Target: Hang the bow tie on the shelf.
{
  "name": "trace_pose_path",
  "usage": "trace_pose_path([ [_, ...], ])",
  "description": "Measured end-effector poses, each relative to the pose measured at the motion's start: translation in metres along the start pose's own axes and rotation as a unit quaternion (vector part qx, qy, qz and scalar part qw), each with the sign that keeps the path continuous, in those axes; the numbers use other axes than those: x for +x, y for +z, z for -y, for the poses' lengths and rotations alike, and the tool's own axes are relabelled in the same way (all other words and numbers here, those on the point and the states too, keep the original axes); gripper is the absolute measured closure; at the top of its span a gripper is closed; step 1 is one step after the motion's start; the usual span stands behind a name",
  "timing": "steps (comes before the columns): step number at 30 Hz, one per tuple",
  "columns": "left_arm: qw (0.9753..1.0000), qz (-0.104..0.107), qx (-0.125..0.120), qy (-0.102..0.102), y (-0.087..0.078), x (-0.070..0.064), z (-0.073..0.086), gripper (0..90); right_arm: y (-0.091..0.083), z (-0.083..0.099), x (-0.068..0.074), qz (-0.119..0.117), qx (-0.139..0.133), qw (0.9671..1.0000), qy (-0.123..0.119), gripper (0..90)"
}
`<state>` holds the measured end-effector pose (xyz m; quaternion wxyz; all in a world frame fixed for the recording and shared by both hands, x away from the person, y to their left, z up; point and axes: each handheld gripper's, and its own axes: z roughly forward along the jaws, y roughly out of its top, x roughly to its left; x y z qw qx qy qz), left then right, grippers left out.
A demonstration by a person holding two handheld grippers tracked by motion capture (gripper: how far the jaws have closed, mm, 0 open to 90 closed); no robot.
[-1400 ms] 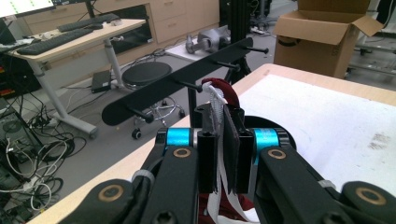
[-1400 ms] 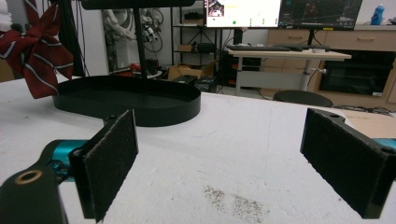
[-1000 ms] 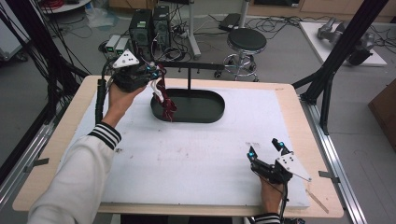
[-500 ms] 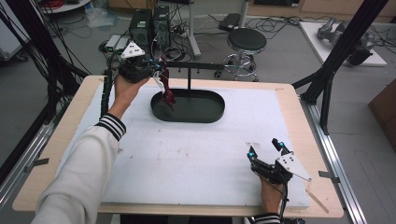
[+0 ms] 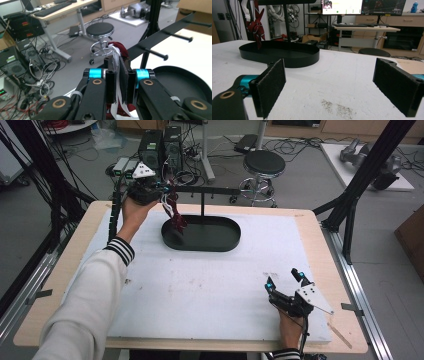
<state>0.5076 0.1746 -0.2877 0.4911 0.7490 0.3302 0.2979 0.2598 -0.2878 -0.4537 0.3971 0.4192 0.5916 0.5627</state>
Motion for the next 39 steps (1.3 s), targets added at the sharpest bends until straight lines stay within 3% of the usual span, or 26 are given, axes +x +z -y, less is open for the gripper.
trace_pose_path([
  [21, 0.9984, -0.019, 0.053, -0.009, 0.009, 0.008, 0.014, 82.7, 0.000, 0.000, 0.000, -0.001, 0.000, 1.0000, 0.000, 10.2],
  [25, 0.9977, -0.032, 0.058, -0.010, 0.009, 0.010, 0.020, 71.4, 0.000, 0.000, 0.000, -0.001, 0.000, 1.0000, -0.001, 10.2],
  [27, 0.9973, -0.038, 0.062, -0.009, 0.009, 0.011, 0.023, 59.9, 0.000, 0.000, 0.000, -0.001, 0.001, 1.0000, 0.000, 10.2],
  [29, 0.9977, -0.037, 0.055, -0.011, 0.007, 0.012, 0.026, 44.4, 0.000, 0.000, 0.000, -0.001, 0.001, 1.0000, -0.002, 10.2],
  [31, 0.9990, -0.031, 0.028, -0.014, 0.001, 0.012, 0.031, 34.9, 0.000, 0.000, 0.000, -0.001, 0.000, 1.0000, -0.003, 10.2],
  [34, 0.9998, -0.010, 0.007, -0.015, -0.010, 0.012, 0.040, 23.1, 0.000, 0.000, 0.000, -0.002, 0.001, 1.0000, -0.002, 10.2],
  [37, 0.9996, 0.001, -0.027, -0.013, -0.029, 0.011, 0.052, 20.8, 0.000, 0.000, 0.001, 0.000, -0.001, 1.0000, -0.004, 10.2],
  [39, 0.9985, 0.008, -0.049, -0.023, -0.043, 0.011, 0.060, 19.8, 0.000, 0.000, 0.001, 0.000, 0.001, 1.0000, -0.005, 10.2],
])
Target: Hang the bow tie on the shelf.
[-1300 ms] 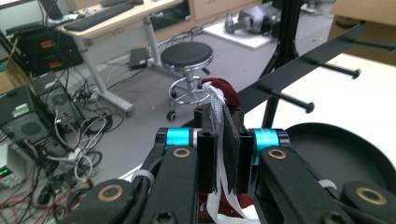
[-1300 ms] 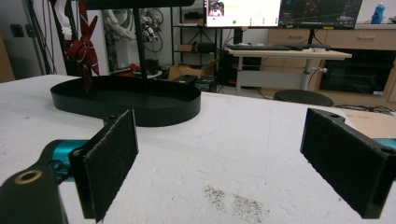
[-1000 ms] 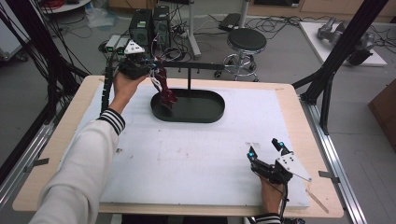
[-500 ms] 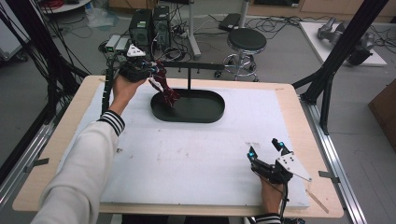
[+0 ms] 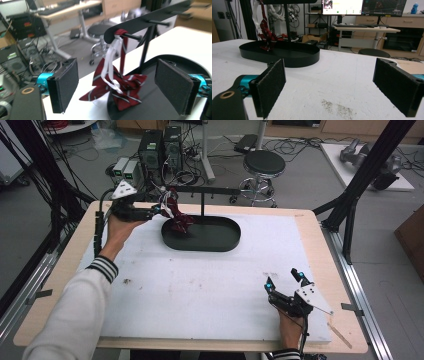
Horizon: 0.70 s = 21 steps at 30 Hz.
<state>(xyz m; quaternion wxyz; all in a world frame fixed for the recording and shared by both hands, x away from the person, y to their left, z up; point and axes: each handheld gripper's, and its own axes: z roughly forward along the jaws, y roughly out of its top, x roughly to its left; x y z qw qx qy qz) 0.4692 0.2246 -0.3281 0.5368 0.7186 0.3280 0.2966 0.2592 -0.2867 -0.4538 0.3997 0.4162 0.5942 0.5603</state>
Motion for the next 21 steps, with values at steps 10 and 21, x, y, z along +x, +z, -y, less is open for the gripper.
trace_pose_path([
  [10, 0.9989, 0.012, -0.044, -0.009, -0.084, -0.023, 0.061, 19.3, 0.001, 0.000, 0.001, 0.001, 0.004, 1.0000, -0.004, 10.2],
  [21, 0.9916, 0.013, -0.128, -0.014, -0.167, -0.052, 0.120, 18.3, 0.001, -0.001, 0.003, 0.006, 0.009, 0.9999, -0.012, 10.2],
])
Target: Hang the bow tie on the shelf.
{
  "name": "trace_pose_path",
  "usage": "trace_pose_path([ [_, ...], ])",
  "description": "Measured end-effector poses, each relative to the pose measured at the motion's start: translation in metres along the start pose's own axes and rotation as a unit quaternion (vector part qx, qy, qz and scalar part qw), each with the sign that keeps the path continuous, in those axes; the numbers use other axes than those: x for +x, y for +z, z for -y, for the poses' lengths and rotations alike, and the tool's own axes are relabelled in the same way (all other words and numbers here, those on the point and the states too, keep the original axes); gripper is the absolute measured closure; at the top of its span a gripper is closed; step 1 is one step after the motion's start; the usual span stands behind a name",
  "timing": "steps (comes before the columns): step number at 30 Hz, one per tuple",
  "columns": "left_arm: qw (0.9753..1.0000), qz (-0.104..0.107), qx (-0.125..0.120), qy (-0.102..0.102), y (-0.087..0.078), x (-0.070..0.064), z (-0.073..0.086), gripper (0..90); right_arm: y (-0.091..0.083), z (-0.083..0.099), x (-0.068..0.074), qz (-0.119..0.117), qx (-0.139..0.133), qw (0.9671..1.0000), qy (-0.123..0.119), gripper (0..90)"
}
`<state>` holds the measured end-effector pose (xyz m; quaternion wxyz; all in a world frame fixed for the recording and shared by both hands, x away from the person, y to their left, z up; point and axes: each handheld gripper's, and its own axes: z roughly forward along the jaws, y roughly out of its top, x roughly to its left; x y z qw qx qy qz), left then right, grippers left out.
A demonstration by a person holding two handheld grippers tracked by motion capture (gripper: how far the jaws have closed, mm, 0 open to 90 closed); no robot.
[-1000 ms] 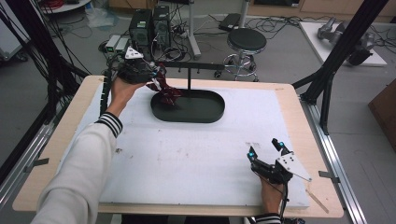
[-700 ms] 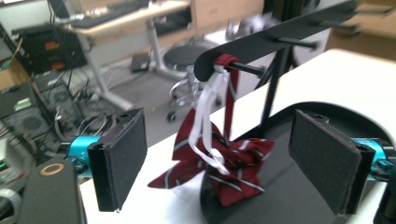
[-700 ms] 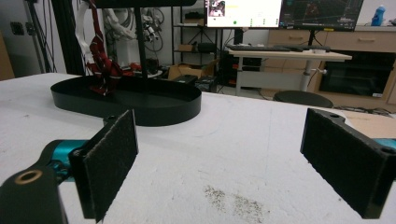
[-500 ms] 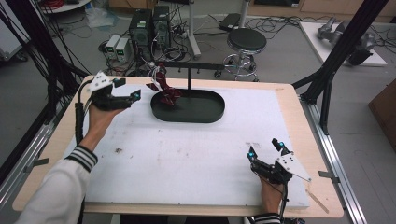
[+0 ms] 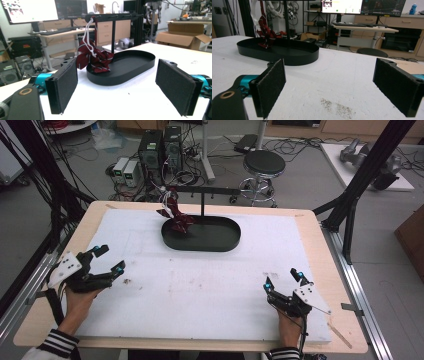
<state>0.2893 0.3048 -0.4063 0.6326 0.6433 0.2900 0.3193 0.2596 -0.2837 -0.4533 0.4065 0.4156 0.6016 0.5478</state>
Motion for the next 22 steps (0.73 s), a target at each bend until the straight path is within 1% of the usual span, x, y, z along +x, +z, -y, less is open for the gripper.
trace_pose_path([
  [2, 1.0000, -0.005, -0.008, -0.003, -0.009, -0.003, 0.008, 17.9, 0.000, 0.000, 0.000, 0.001, -0.001, 1.0000, 0.001, 10.2],
  [5, 0.9997, -0.002, -0.014, -0.018, -0.016, -0.007, 0.023, 14.6, 0.000, 0.000, -0.001, 0.001, -0.002, 1.0000, 0.003, 10.2],
  [7, 0.9996, -0.007, -0.015, -0.022, -0.018, -0.009, 0.032, 14.6, 0.000, 0.000, 0.000, 0.001, -0.001, 1.0000, 0.005, 10.2],
  [8, 0.9994, -0.009, -0.015, -0.028, -0.018, -0.011, 0.036, 14.6, 0.000, 0.000, 0.000, 0.001, -0.001, 1.0000, 0.003, 10.2],
  [9, 0.9994, -0.010, -0.014, -0.031, -0.019, -0.012, 0.039, 14.6, 0.000, 0.000, 0.000, 0.000, -0.001, 1.0000, 0.000, 10.2],
  [11, 0.9990, -0.013, -0.009, -0.041, -0.018, -0.014, 0.048, 14.6, 0.000, 0.000, 0.000, 0.000, -0.001, 1.0000, 0.002, 10.2],
  [12, 0.9992, -0.019, -0.012, -0.033, -0.018, -0.015, 0.048, 14.6, 0.000, 0.000, 0.000, 0.001, -0.001, 1.0000, 0.003, 10.2],
  [13, 0.9992, -0.016, -0.022, -0.028, -0.019, -0.016, 0.048, 14.6, 0.000, 0.000, 0.000, 0.001, -0.001, 1.0000, 0.003, 10.2],
  [14, 0.9994, -0.012, -0.018, -0.028, -0.018, -0.016, 0.048, 14.7, 0.000, 0.000, 0.000, 0.000, -0.003, 1.0000, 0.001, 10.2],
  [15, 0.9994, -0.012, -0.017, -0.027, -0.018, -0.016, 0.048, 14.7, 0.000, 0.000, 0.000, 0.000, -0.002, 1.0000, 0.000, 10.2],
  [18, 0.9992, -0.014, -0.023, -0.030, -0.019, -0.016, 0.049, 14.8, 0.000, 0.000, 0.001, 0.001, -0.003, 1.0000, -0.007, 10.2],
  [21, 0.9992, -0.015, -0.026, -0.025, -0.019, -0.017, 0.049, 14.8, 0.000, 0.000, 0.000, 0.001, -0.003, 1.0000, -0.003, 10.2],
  [22, 0.9992, -0.016, -0.025, -0.026, -0.019, -0.017, 0.049, 14.8, 0.000, 0.000, 0.000, 0.000, -0.003, 1.0000, -0.002, 10.2],
])
